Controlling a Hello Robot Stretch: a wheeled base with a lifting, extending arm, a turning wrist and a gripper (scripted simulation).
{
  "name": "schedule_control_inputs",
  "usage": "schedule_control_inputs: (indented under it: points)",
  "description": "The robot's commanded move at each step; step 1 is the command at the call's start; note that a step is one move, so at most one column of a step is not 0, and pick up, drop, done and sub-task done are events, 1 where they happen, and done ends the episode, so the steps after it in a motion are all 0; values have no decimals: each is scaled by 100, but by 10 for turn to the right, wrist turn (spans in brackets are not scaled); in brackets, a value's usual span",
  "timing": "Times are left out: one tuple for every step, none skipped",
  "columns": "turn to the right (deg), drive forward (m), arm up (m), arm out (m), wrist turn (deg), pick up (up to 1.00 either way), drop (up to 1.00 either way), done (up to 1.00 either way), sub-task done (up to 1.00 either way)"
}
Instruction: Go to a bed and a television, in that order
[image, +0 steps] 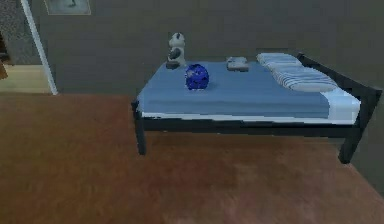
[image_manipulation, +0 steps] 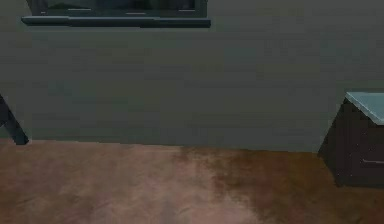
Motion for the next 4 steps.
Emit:
schedule_control_inputs:
  points:
    - [0,50,0,0,0,0,0,0,0]
    - [-330,0,0,0,0,0,0,0,0]
    - [0,60,0,0,0,0,0,0,0]
    - [-300,0,0,0,0,0,0,0,0]
